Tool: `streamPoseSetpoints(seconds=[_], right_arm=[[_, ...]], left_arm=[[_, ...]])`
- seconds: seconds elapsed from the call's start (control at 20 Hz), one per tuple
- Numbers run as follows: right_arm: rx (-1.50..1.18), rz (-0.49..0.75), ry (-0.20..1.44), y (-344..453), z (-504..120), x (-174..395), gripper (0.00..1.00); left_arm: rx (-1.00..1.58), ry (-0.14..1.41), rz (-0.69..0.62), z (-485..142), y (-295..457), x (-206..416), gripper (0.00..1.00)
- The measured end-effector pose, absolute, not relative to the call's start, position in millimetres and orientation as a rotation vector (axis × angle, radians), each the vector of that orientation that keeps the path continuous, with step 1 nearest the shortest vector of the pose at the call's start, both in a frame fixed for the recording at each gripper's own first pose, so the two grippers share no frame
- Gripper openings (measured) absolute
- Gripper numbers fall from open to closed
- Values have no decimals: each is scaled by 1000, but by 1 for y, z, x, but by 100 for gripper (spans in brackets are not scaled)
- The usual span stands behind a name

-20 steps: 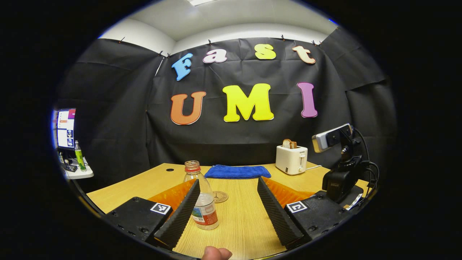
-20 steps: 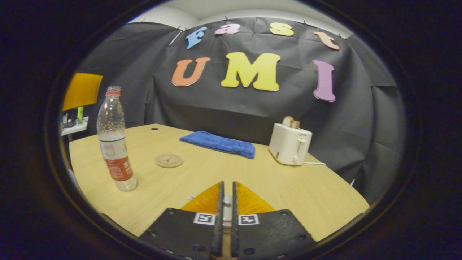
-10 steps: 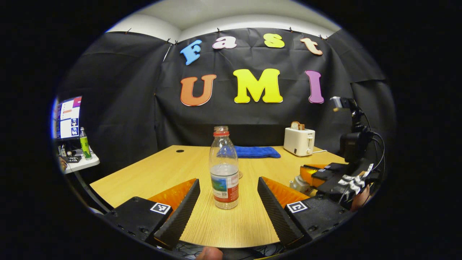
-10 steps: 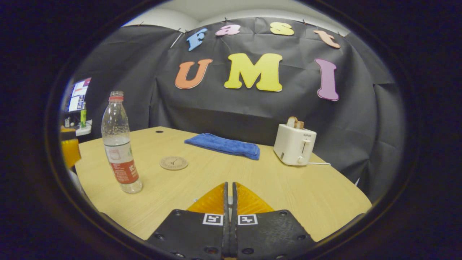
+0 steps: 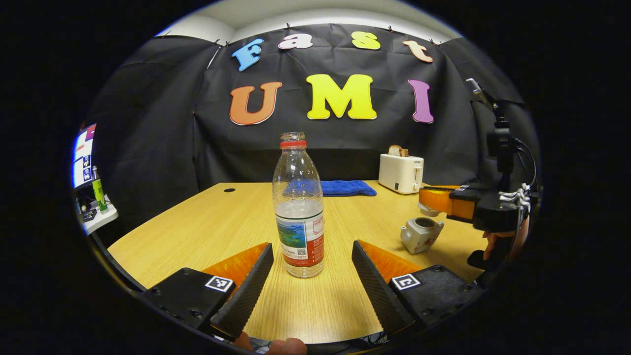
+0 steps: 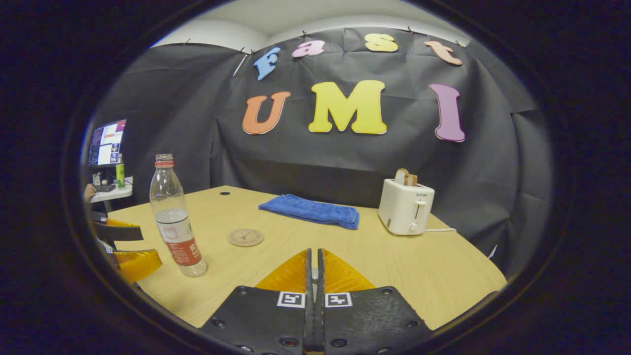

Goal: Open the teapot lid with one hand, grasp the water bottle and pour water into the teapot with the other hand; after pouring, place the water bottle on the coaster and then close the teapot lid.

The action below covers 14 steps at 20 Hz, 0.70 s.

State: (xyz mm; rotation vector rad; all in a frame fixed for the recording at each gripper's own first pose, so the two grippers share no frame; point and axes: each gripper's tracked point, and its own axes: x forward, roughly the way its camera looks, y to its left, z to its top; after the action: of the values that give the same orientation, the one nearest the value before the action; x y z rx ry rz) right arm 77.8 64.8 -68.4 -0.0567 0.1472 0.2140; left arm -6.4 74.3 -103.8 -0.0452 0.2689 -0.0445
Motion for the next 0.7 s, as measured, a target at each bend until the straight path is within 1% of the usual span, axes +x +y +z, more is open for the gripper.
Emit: streamPoseSetpoints(seconds=[0.2,0.55,0.65,0.7], right_arm=[[-71,209,137,56,-63,68,0],[-73,203,149,43,-64,61,0],[-60,218,170,43,-69,59,0],[-53,225,176,43,-71,58,0]], left_arm=[[-101,287,-15,-114,87,7,100],[-212,328,-32,-131,82,29,100],[-218,333,-41,-131,81,32,97],[-214,340,-42,-131,80,33,98]])
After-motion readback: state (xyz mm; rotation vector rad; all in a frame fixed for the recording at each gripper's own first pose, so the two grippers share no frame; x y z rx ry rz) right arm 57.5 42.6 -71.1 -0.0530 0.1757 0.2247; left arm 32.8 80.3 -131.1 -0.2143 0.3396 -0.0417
